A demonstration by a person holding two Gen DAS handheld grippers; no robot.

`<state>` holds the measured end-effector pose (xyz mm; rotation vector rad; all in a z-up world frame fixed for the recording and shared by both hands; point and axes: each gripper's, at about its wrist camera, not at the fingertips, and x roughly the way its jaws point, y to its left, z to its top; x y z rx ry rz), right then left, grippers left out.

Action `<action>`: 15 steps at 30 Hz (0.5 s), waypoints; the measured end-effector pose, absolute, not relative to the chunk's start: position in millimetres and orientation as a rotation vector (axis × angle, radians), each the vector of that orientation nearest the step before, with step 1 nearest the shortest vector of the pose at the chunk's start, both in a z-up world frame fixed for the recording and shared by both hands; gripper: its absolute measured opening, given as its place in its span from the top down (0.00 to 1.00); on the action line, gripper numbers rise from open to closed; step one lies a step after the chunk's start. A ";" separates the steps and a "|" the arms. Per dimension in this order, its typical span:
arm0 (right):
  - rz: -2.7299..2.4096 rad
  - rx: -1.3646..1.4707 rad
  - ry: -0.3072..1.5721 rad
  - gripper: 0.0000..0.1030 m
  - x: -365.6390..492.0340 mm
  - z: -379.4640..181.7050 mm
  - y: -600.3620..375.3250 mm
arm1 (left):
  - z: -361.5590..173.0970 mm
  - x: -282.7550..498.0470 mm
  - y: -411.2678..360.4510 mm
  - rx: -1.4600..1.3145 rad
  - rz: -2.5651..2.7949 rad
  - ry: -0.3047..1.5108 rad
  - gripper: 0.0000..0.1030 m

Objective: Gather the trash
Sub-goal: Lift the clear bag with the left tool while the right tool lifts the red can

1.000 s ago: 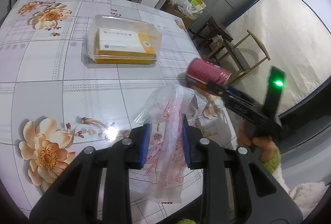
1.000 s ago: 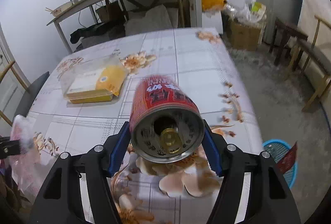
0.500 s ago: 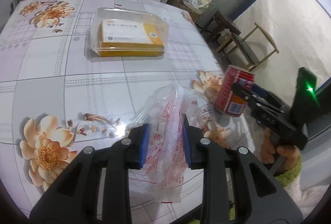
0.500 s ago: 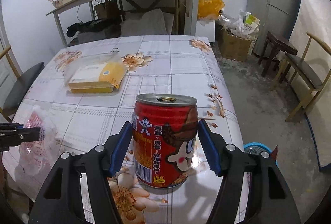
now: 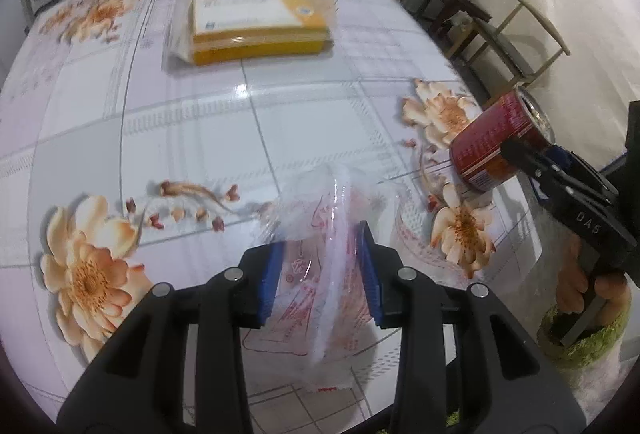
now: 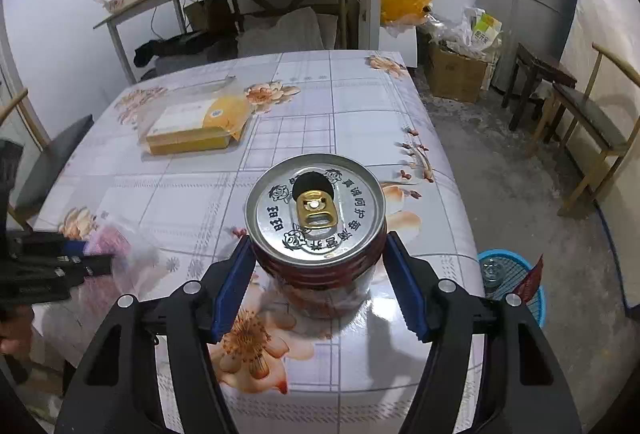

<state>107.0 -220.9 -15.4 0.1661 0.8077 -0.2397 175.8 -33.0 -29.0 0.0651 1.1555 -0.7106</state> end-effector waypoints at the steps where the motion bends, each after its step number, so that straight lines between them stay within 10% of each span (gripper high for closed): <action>1: -0.239 0.173 0.803 0.38 107.9 -16.1 -221.7 | -30.9 176.7 -32.4 0.058 -0.708 1.165 0.67; 15: -0.222 0.237 0.690 0.38 87.7 -3.9 -234.6 | 4.0 172.4 -58.4 0.088 -0.741 1.084 0.74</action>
